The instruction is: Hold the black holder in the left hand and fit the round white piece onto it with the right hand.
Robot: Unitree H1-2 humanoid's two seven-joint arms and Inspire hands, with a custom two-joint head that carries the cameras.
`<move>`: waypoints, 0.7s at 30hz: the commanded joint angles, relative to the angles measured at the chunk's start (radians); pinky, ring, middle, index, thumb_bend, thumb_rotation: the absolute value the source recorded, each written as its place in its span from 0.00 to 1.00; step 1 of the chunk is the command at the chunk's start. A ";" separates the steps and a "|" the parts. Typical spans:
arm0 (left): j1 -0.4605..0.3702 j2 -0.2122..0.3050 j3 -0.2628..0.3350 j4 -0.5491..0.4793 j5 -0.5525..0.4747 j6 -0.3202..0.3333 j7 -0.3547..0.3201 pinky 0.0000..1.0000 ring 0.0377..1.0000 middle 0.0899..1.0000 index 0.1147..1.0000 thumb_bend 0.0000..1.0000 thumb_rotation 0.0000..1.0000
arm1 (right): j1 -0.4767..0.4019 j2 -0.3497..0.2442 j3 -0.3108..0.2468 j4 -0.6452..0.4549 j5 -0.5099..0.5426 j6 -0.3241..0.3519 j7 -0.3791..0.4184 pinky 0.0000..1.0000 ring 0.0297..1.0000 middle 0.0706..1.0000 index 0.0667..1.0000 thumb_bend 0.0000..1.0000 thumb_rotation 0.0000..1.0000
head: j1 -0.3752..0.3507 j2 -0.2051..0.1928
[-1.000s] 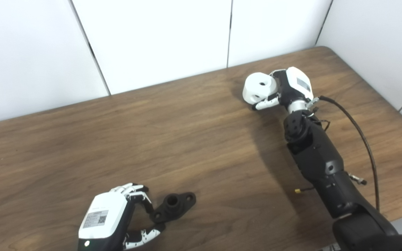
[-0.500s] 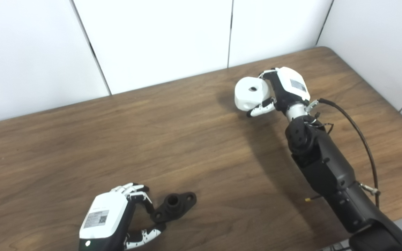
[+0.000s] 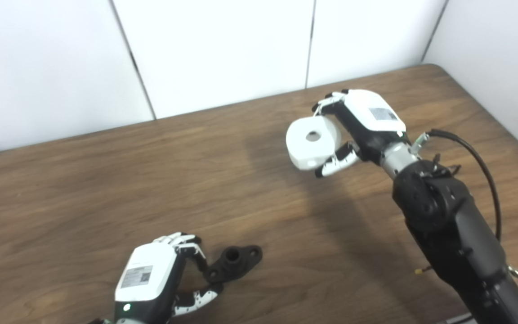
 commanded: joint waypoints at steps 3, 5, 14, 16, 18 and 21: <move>0.043 0.007 -0.026 0.055 0.050 0.043 -0.118 0.84 0.83 0.76 0.42 0.52 0.05 | 0.013 0.014 0.005 -0.114 -0.035 -0.015 0.056 1.00 0.90 0.78 0.45 0.52 0.14 | 0.019 0.006; 0.042 0.000 -0.030 0.053 0.055 0.047 -0.123 0.84 0.83 0.76 0.42 0.52 0.05 | 0.024 0.026 0.009 -0.140 -0.041 -0.021 0.084 1.00 0.90 0.78 0.45 0.52 0.14 | 0.030 0.009; 0.031 -0.039 -0.048 0.049 0.099 0.066 -0.162 0.84 0.84 0.77 0.42 0.52 0.05 | 0.053 0.092 -0.024 -0.217 0.037 -0.008 0.206 1.00 0.90 0.78 0.45 0.52 0.14 | 0.087 0.042; 0.029 -0.046 -0.050 0.050 0.105 0.070 -0.168 0.85 0.84 0.77 0.42 0.52 0.05 | 0.059 0.118 -0.054 -0.208 0.080 -0.002 0.232 1.00 0.90 0.78 0.45 0.52 0.13 | 0.095 0.047; 0.027 -0.051 -0.052 0.051 0.112 0.070 -0.172 0.85 0.84 0.77 0.42 0.52 0.05 | 0.066 0.135 -0.071 -0.199 0.102 -0.001 0.250 0.97 0.89 0.77 0.45 0.52 0.13 | 0.106 0.054; 0.024 -0.058 -0.056 0.053 0.126 0.069 -0.177 0.85 0.84 0.77 0.42 0.52 0.05 | 0.083 0.162 -0.089 -0.189 0.139 -0.002 0.261 0.94 0.89 0.77 0.45 0.52 0.13 | 0.115 0.062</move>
